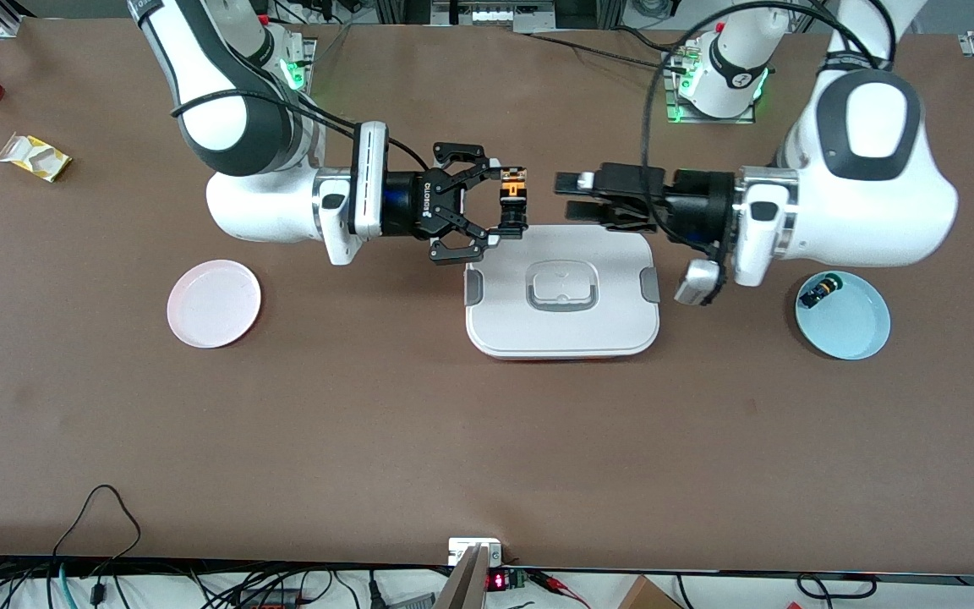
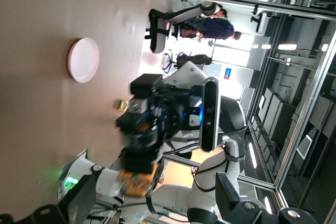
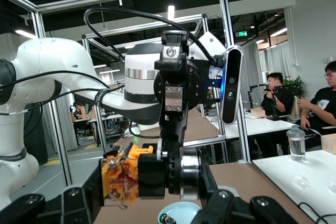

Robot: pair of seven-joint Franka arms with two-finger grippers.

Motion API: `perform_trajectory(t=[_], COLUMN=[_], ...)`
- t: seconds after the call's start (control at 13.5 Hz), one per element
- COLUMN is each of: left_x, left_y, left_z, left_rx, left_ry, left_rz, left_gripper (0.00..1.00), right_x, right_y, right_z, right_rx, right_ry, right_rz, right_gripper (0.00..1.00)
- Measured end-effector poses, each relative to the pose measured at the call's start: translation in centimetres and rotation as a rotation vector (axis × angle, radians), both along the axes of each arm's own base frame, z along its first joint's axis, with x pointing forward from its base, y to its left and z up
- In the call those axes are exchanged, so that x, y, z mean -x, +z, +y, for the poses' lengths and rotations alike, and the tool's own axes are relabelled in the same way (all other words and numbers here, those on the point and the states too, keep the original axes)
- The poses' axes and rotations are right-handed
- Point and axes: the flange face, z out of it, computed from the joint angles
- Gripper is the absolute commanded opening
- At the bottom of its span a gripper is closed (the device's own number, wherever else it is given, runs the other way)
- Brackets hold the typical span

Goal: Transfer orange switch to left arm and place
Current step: 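Close the left gripper on the orange switch above the white box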

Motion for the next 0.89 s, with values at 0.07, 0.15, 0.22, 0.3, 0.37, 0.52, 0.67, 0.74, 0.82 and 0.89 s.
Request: perform_trajectory(t=[0.07,0.15,0.22,0.3,0.37,0.52,0.67,0.74,0.82,0.89], left_x=[0.1,0.3,0.6,0.9,1.3,2.2,2.7,2.7,2.7,2.7], left_y=[-0.1,-0.3,-0.7,-1.2,-1.6,-2.2,-2.7,-2.8,-2.8,-2.7], left_z=[-0.6,-1.0,-1.5,-2.0,-2.4,-3.2,-3.6,-3.5,-3.5,-3.5], left_rx=[0.016,0.023,0.025,0.023,0.021,0.019,0.017,0.015,0.015,0.016], left_ry=[0.0,-0.007,-0.012,-0.011,-0.012,-0.022,-0.029,-0.028,-0.027,-0.027], left_rz=[-0.016,-0.019,-0.017,-0.014,-0.01,-0.017,-0.024,-0.024,-0.027,-0.03], left_gripper=[1.0,1.0,1.0,1.0,1.0,0.96,0.63,0.5,0.41,0.32], right_x=[0.0,0.1,0.1,0.2,0.3,0.4,0.4,0.4,0.5,0.5], right_y=[-0.1,-0.2,-0.2,-0.2,-0.2,-0.2,-0.2,-0.2,-0.2,-0.2], right_z=[0.1,0.2,0.2,0.3,0.5,0.7,0.7,0.7,0.7,0.8], right_rx=[-0.003,-0.004,-0.004,-0.005,-0.007,-0.008,-0.008,-0.008,-0.008,-0.008], right_ry=[0.002,0.004,0.005,0.007,0.009,0.011,0.012,0.012,0.012,0.013], right_rz=[0.002,0.003,0.003,0.003,0.003,0.002,0.001,0.001,0.001,0.001], right_gripper=[0.0,0.0,0.0,0.0,0.0,0.0,0.0,0.0,0.0,0.0])
